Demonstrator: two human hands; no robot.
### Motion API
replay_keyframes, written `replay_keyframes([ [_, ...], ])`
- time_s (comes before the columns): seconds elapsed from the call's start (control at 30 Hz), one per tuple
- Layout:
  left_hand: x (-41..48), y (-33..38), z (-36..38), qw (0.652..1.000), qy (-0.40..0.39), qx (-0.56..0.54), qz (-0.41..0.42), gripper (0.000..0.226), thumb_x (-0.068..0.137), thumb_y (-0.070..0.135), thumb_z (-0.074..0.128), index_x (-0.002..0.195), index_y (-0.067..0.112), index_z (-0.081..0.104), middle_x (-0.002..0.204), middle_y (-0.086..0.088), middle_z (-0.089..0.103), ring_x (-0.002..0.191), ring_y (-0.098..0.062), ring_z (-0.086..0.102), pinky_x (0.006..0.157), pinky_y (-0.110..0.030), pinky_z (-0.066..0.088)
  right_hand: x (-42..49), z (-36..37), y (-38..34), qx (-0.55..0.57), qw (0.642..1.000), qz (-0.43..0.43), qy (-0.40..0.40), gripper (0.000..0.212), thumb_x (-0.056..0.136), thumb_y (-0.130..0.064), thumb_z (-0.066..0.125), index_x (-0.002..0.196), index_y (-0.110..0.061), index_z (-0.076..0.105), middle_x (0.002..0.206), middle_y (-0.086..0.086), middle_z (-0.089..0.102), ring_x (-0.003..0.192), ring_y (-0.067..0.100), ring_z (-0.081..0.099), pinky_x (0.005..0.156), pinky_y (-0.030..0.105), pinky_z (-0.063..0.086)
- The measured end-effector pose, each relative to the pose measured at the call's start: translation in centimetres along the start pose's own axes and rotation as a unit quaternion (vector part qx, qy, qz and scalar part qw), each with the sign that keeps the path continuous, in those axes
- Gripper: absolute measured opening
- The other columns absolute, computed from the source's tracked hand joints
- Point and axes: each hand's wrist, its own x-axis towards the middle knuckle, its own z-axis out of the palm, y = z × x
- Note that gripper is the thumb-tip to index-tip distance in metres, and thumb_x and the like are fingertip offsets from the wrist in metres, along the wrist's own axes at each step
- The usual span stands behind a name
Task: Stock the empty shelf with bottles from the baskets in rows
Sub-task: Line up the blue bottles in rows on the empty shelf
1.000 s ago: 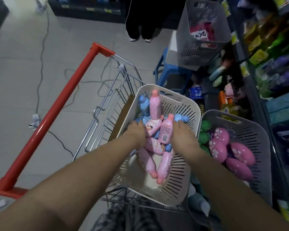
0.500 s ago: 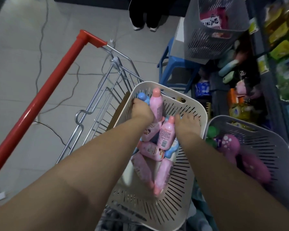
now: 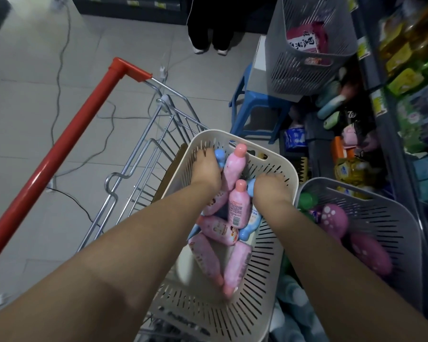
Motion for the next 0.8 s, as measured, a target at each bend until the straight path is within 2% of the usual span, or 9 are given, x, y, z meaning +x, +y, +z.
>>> replay_keyframes([
  [0.07,-0.4,-0.5,-0.2,1.0,0.003,-0.004,0.016,0.034,0.092,0.003,0.054,0.126,0.004,0.047,0.132,-0.019,0.045,0.116,-0.037,0.051,0.103,-0.042,0.038,-0.5,-0.8,0.3,0.014,1.0,-0.006,0.017,0.028,0.095,-0.011,0.043,0.119,-0.007,0.056,0.123,0.014,0.057,0.115,0.031,0.053,0.094,0.036,0.04],
  [0.13,-0.9,-1.4,-0.6,0.999,0.002,-0.027,0.021,0.016,0.094,0.005,0.052,0.109,0.008,0.049,0.116,-0.015,0.051,0.104,-0.034,0.053,0.086,-0.032,0.036,-1.9,-1.9,0.8,0.011,0.999,-0.032,0.041,0.024,0.095,-0.014,0.044,0.114,-0.01,0.059,0.121,0.012,0.057,0.112,0.03,0.052,0.092,0.036,0.037],
  [0.2,-1.9,-2.0,-1.0,0.999,-0.01,-0.025,0.03,0.01,0.094,0.011,0.053,0.097,0.012,0.044,0.106,-0.011,0.051,0.097,-0.03,0.053,0.075,-0.03,0.03,-3.5,-2.4,1.7,0.027,0.994,-0.062,0.089,0.023,0.097,-0.02,0.047,0.113,-0.008,0.058,0.119,0.011,0.057,0.111,0.029,0.051,0.093,0.035,0.034],
  [0.33,-3.0,-2.3,-2.0,0.995,-0.04,0.022,0.092,0.019,0.093,0.019,0.059,0.103,0.007,0.049,0.117,-0.016,0.054,0.105,-0.034,0.054,0.085,-0.034,0.036,-6.1,-2.4,3.7,0.224,0.961,-0.047,0.156,0.023,0.09,-0.026,0.062,0.103,-0.007,0.059,0.103,0.01,0.06,0.098,0.029,0.053,0.076,0.032,0.03],
  [0.43,-3.4,-2.1,-4.0,0.985,-0.039,0.013,0.169,0.019,0.092,0.022,0.061,0.105,0.011,0.051,0.111,-0.009,0.054,0.102,-0.029,0.055,0.082,-0.033,0.036,-7.7,-2.7,4.1,0.35,0.92,-0.031,0.173,0.018,0.085,-0.026,0.071,0.094,-0.012,0.062,0.092,0.002,0.055,0.086,0.021,0.055,0.07,0.029,0.036],
  [0.5,-4.4,-1.9,-5.2,0.979,-0.011,-0.052,0.197,0.019,0.092,0.028,0.061,0.102,0.015,0.052,0.103,0.0,0.057,0.093,-0.022,0.057,0.077,-0.034,0.043,-9.4,-3.0,3.9,0.462,0.868,-0.034,0.181,0.016,0.083,-0.018,0.075,0.095,-0.013,0.066,0.093,-0.001,0.055,0.084,0.012,0.057,0.073,0.022,0.047],
  [0.63,-7.2,-0.3,-6.5,0.939,-0.013,-0.303,0.16,0.014,0.093,0.029,0.063,0.097,0.021,0.052,0.087,0.008,0.059,0.078,-0.008,0.055,0.076,-0.032,0.048,-13.1,-3.8,3.5,0.66,0.708,0.031,0.249,0.008,0.085,-0.003,0.071,0.091,-0.009,0.069,0.09,0.005,0.066,0.078,0.002,0.063,0.072,0.013,0.05],
  [0.73,-8.0,1.4,-8.2,0.894,-0.044,-0.434,0.096,0.022,0.087,0.038,0.065,0.093,0.02,0.053,0.091,-0.002,0.06,0.084,-0.016,0.058,0.084,-0.045,0.051,-14.3,-6.0,2.3,0.796,0.535,0.1,0.263,0.011,0.094,-0.012,0.061,0.085,-0.011,0.066,0.071,-0.004,0.07,0.068,0.004,0.065,0.066,0.022,0.053],
  [0.8,-8.0,2.1,-9.5,0.87,-0.105,-0.48,0.029,0.049,0.076,0.052,0.069,0.099,0.011,0.055,0.098,-0.017,0.063,0.09,-0.024,0.062,0.093,-0.056,0.052,-14.7,-7.8,1.5,0.83,0.474,0.124,0.267,0.022,0.098,-0.019,0.056,0.079,-0.009,0.061,0.059,-0.005,0.065,0.058,0.006,0.062,0.057,0.02,0.052],
])
